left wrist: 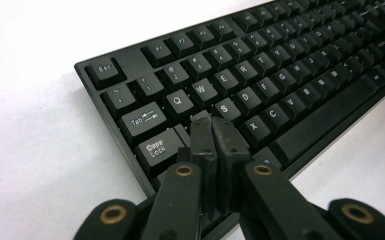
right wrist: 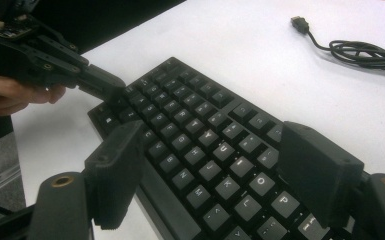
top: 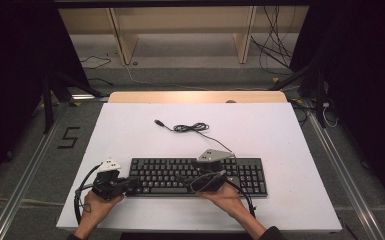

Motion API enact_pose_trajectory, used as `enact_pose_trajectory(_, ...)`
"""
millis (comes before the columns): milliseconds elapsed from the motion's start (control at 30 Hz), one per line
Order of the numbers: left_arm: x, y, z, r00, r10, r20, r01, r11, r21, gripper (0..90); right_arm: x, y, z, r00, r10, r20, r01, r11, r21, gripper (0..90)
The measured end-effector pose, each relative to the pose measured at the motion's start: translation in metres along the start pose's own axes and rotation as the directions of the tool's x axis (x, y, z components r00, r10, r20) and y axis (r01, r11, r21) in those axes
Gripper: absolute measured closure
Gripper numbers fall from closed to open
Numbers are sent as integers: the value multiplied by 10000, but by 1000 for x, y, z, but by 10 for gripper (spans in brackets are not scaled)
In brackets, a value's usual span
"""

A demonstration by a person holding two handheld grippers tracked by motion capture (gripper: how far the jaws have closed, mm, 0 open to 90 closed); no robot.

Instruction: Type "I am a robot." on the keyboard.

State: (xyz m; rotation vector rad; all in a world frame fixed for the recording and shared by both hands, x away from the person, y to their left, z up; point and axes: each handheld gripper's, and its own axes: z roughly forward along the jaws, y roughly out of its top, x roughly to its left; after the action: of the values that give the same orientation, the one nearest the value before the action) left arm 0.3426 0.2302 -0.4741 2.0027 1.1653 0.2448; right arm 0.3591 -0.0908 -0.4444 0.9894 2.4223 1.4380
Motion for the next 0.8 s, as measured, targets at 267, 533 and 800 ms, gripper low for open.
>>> enact_pose_trajectory(267,1,-1,3,9999,31,-98,-28,9995,322,888,1,0,-3,10000,-33,-32,32,9999,-101,272)
enact_pose_trajectory(533,-2,-1,6,9991,217,-375,-198,9985,507,890,1,-1,-7,10000,1,-37,-2,9999,-160,272)
enact_pose_trajectory(800,-4,0,5,9988,245,-416,-225,9986,477,889,1,-2,-10,10000,12,-33,-12,9998,-213,272)
